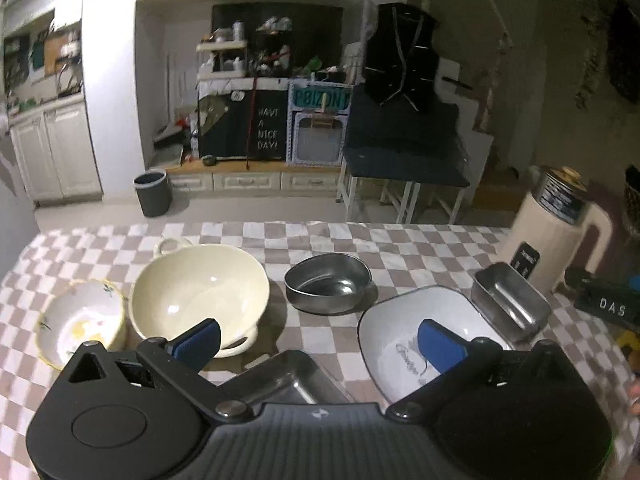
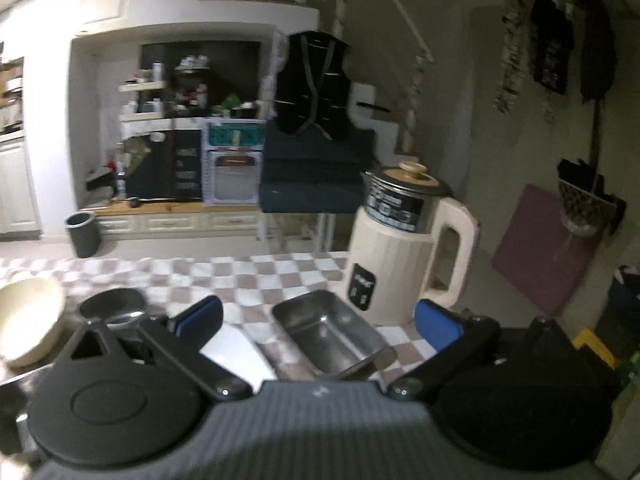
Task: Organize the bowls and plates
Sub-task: 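Move both grippers toward the white ginkgo-print square plate, then close the right gripper on the plate rim while the left gripper grips the rim too, then lift and carry the white plate with both grippers across the table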
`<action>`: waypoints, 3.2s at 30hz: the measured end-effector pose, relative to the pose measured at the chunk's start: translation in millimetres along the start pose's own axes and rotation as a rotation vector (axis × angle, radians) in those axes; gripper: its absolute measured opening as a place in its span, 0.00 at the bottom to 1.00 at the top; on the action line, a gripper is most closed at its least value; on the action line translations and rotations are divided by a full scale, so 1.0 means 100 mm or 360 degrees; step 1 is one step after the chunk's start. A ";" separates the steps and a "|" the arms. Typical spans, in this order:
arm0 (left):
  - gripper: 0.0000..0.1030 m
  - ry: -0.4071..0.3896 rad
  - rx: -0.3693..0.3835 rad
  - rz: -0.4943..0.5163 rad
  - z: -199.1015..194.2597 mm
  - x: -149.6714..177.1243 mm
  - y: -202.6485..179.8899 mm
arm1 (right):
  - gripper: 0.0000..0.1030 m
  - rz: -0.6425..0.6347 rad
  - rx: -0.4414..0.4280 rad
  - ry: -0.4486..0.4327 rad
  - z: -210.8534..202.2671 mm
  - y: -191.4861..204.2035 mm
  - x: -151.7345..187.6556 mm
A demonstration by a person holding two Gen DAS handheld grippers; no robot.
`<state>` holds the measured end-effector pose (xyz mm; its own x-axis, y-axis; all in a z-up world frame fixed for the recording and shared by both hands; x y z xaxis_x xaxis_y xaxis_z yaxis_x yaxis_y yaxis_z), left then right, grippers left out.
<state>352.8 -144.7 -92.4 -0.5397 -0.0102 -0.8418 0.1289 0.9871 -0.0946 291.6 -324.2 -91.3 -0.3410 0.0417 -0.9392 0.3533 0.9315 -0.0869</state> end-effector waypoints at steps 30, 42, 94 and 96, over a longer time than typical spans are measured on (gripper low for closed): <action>0.87 0.0243 0.0356 -0.0216 1.21 0.38 -0.16 | 0.66 0.0076 -0.0427 0.0563 1.39 0.59 1.09; 0.69 0.0331 0.0425 -0.0310 1.27 0.42 -0.19 | 0.24 0.0142 -0.0385 0.0587 1.32 0.36 1.13; 0.19 0.0502 0.0444 0.0100 1.61 0.59 -0.41 | 0.26 0.0451 -0.0582 0.0635 1.18 0.33 1.22; 0.19 0.0467 0.0449 0.0083 1.53 0.50 -0.41 | 0.26 0.0474 -0.0585 0.0590 1.14 0.31 1.11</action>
<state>447.9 -210.0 -211.9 -0.7357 0.1249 -0.6657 0.3635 0.9021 -0.2325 363.5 -332.2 -235.9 -0.5780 0.3818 -0.7212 0.1786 0.9216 0.3447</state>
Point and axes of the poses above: each gripper's, at about its wrist camera, not at the fingertips, and z roughly the way its jaws point, y to its left, x to its underside, the point moved 9 cm from there along z, roughly the way its jaws point, and after that the axes turned 7 degrees about -y, right-handed, at the moved point
